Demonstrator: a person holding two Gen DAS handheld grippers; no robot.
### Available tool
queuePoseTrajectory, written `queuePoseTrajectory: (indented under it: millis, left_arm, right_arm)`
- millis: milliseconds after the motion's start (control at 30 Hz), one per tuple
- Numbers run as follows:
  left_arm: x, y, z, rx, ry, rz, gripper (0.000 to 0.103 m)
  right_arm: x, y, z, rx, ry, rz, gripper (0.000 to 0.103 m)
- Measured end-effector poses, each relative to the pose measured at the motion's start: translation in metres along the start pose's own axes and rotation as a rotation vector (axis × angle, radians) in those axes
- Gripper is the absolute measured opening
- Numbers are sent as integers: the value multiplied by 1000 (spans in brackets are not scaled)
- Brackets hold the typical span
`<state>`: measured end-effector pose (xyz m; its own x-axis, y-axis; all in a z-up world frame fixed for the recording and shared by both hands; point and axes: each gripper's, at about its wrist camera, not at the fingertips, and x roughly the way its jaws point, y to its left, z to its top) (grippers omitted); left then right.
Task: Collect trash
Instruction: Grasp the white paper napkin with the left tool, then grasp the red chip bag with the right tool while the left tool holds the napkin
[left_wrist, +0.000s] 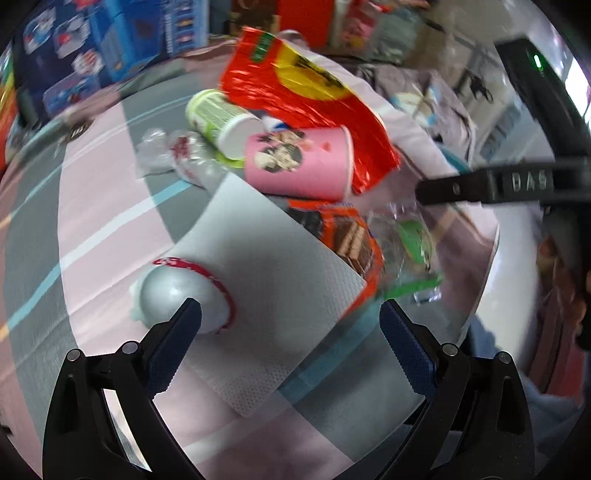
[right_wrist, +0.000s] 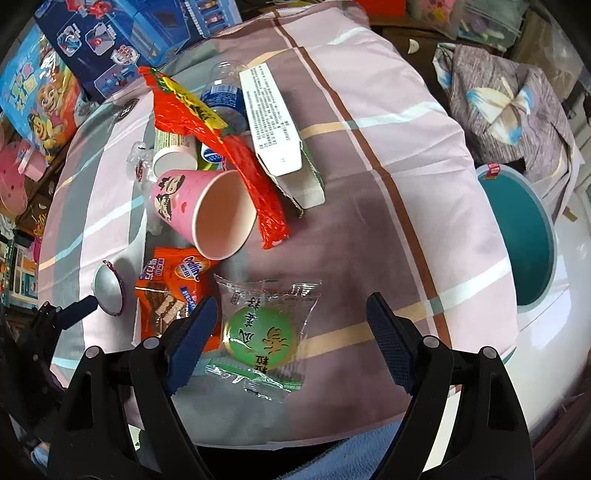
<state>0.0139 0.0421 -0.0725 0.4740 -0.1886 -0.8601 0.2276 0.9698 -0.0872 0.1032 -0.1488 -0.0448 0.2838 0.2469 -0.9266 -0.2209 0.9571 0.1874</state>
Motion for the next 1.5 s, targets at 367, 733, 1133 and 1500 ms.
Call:
queuePoseTrajectory:
  millis: [367,733,1133,1500]
  left_arm:
    - [37,21,5,4,52,55,16]
    - [-18,64,39,-187,-117,-65,1]
    - [-35,60,72,-179,-181,-239,1]
    - [-33,76,76,-221,-166,-215,1]
  right_arm:
    - [0,18,0,-42,-1,44,79]
    - [-18,42,35,-101,-102,29,79]
    - [-11,32,56,-55,-129,3,79]
    - [12,77,101,-246,-204,-62,50]
